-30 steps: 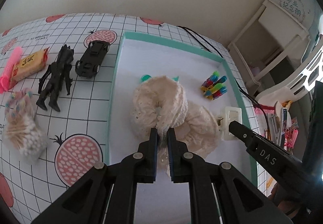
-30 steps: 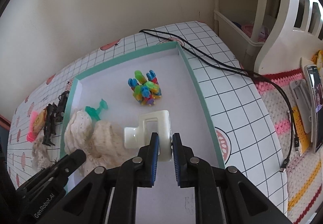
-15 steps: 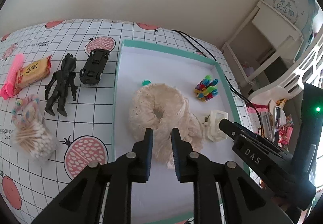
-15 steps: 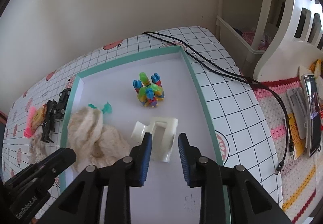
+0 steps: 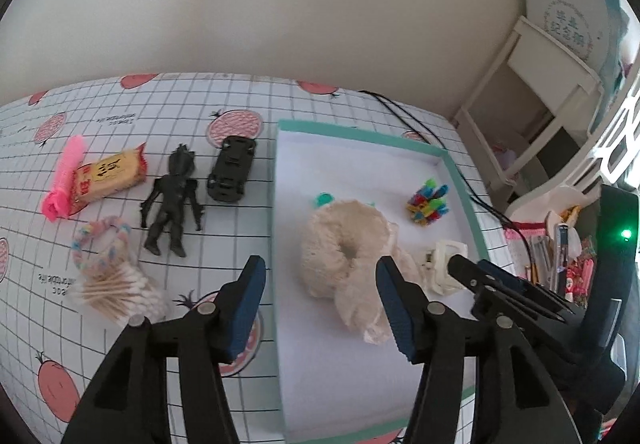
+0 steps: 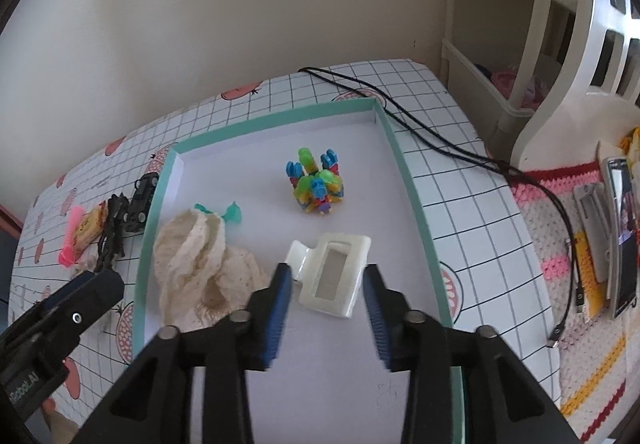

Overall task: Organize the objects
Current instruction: 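Open both grippers to drop the cloth and clip into the tray, then withdraw both tools from the tray toward the rope ring and cotton swab bag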

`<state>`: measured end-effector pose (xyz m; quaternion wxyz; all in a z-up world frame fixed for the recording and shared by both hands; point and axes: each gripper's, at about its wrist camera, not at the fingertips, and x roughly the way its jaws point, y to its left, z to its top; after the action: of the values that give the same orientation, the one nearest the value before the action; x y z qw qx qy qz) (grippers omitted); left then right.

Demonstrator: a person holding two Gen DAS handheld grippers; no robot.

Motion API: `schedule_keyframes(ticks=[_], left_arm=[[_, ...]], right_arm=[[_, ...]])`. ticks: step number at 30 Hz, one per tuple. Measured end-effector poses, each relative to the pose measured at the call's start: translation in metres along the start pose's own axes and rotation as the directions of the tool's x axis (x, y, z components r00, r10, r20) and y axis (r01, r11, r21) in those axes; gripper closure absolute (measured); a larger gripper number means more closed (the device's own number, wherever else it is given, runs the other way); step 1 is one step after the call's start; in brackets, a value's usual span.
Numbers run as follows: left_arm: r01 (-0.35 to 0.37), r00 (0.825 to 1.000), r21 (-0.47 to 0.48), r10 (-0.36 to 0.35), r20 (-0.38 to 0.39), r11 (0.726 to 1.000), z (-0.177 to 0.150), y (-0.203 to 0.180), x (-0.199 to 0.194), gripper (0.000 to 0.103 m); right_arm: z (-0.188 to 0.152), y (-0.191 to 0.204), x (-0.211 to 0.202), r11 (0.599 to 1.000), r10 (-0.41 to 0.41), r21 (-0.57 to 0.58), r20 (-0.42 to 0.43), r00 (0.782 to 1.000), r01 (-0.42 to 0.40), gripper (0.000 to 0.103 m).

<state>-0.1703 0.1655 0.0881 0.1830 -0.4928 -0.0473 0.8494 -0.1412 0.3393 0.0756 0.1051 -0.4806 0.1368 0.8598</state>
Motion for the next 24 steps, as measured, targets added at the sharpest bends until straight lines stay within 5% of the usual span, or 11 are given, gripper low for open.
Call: schedule_keyframes(ticks=[4, 8, 14, 24], left_arm=[[-0.038, 0.999, -0.033, 0.038, 0.011, 0.999, 0.001, 0.011, 0.002, 0.033], [-0.064, 0.997, -0.053, 0.066, 0.033, 0.997, 0.002, 0.022, 0.0, 0.022], [-0.109, 0.993, -0.051, 0.111, 0.049, 0.993, 0.002, 0.028, -0.001, 0.013], [-0.14, 0.986, -0.087, 0.146, 0.077, 0.986, 0.002, 0.038, -0.002, 0.001]], right_arm=[[0.0, 0.0, -0.002, 1.0, -0.004, 0.003, 0.016, 1.0, 0.003, 0.026], [0.0, -0.002, 0.001, 1.0, -0.008, 0.006, 0.007, 1.0, 0.008, 0.01], [0.0, -0.003, 0.001, 1.0, -0.009, 0.009, 0.019, 1.0, 0.009, 0.0], [0.0, 0.0, -0.003, 1.0, -0.018, -0.006, 0.043, 0.999, 0.019, 0.0]])
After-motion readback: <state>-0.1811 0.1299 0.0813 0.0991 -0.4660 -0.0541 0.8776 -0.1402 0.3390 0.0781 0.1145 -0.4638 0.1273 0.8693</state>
